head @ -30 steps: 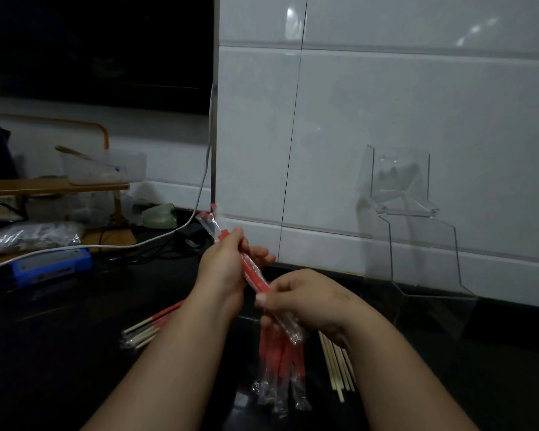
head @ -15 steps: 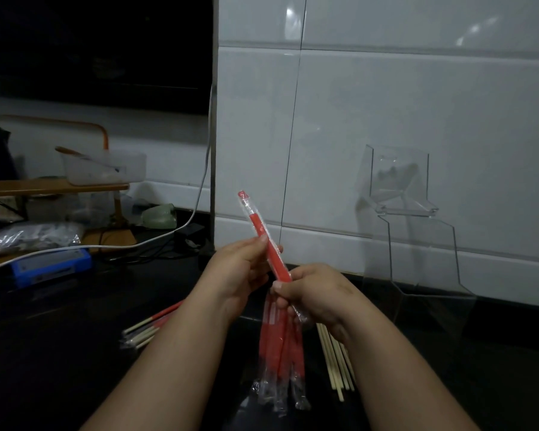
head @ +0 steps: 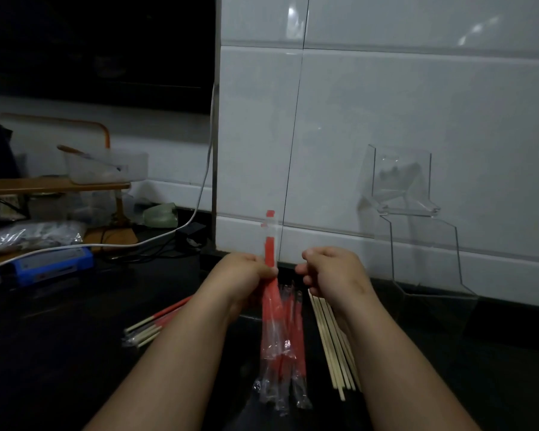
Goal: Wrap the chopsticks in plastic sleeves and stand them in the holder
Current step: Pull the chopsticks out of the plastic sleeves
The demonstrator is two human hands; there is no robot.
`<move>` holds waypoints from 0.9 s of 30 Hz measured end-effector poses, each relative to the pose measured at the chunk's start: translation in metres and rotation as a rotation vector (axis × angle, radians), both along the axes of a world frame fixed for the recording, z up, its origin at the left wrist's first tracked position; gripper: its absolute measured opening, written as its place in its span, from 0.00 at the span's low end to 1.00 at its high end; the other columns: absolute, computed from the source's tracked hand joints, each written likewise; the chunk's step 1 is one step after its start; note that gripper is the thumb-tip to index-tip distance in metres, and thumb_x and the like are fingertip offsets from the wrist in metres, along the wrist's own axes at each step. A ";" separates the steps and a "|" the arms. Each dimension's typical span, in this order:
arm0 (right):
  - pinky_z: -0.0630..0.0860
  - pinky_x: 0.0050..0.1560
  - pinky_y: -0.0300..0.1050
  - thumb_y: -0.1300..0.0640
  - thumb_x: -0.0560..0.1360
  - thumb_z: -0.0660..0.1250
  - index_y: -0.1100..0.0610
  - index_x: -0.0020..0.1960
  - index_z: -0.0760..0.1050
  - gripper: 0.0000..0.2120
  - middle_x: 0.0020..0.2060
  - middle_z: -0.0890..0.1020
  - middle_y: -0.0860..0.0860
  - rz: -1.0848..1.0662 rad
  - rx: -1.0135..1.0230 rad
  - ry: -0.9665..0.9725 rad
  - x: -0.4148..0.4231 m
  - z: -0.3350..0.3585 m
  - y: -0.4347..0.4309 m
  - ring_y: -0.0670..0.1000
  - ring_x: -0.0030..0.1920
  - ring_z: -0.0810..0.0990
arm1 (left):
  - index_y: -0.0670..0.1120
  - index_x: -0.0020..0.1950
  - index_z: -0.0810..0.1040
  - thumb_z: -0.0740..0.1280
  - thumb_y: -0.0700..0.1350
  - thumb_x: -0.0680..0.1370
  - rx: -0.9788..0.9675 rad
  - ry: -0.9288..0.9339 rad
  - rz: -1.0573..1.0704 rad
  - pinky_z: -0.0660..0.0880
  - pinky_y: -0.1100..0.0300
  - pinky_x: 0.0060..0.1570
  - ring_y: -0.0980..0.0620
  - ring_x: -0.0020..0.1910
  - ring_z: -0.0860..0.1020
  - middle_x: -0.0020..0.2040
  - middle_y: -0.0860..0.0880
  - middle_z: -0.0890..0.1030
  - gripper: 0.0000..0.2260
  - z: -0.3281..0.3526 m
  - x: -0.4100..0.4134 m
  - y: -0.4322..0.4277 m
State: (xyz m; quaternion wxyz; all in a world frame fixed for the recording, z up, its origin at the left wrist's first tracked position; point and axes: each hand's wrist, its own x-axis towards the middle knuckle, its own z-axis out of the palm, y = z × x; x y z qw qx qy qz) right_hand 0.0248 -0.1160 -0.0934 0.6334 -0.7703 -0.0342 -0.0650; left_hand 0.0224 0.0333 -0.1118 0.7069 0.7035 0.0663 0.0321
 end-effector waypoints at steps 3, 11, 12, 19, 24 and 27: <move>0.77 0.44 0.50 0.59 0.79 0.63 0.55 0.42 0.79 0.09 0.37 0.84 0.53 -0.030 -0.135 -0.022 0.004 -0.004 -0.001 0.51 0.36 0.79 | 0.40 0.38 0.80 0.70 0.33 0.75 0.140 0.013 -0.028 0.76 0.59 0.29 0.49 0.27 0.80 0.29 0.45 0.80 0.07 -0.001 -0.001 -0.001; 0.81 0.52 0.52 0.57 0.75 0.67 0.56 0.46 0.83 0.07 0.43 0.84 0.55 0.057 -0.788 0.109 0.012 -0.018 -0.001 0.56 0.45 0.83 | 0.46 0.48 0.79 0.76 0.41 0.73 0.636 0.022 -0.039 0.80 0.58 0.31 0.50 0.33 0.84 0.40 0.45 0.84 0.08 -0.006 -0.005 -0.004; 0.81 0.51 0.51 0.55 0.75 0.68 0.57 0.47 0.83 0.07 0.43 0.84 0.55 0.081 -0.823 0.136 0.013 -0.020 -0.001 0.56 0.45 0.83 | 0.45 0.48 0.79 0.76 0.42 0.73 0.661 0.035 -0.047 0.79 0.58 0.29 0.50 0.32 0.83 0.40 0.44 0.84 0.09 -0.006 -0.005 -0.004; 0.83 0.49 0.55 0.58 0.73 0.67 0.62 0.46 0.82 0.08 0.41 0.85 0.60 0.132 -0.878 0.260 0.021 -0.030 0.001 0.60 0.43 0.85 | 0.44 0.49 0.83 0.73 0.51 0.73 1.049 0.066 -0.008 0.79 0.55 0.50 0.46 0.47 0.82 0.47 0.45 0.84 0.11 -0.011 0.000 -0.002; 0.83 0.47 0.58 0.61 0.71 0.70 0.64 0.45 0.83 0.07 0.40 0.86 0.60 0.180 -0.831 0.315 0.026 -0.036 0.005 0.58 0.41 0.86 | 0.44 0.51 0.83 0.70 0.43 0.73 1.156 0.062 -0.040 0.79 0.56 0.51 0.45 0.50 0.82 0.50 0.44 0.84 0.08 -0.013 0.003 -0.003; 0.83 0.48 0.57 0.61 0.69 0.71 0.64 0.47 0.82 0.09 0.41 0.85 0.60 0.189 -0.849 0.299 0.030 -0.039 0.007 0.58 0.43 0.86 | 0.45 0.53 0.84 0.69 0.41 0.74 1.187 0.042 -0.066 0.77 0.57 0.52 0.45 0.51 0.82 0.52 0.45 0.84 0.09 -0.015 0.005 -0.005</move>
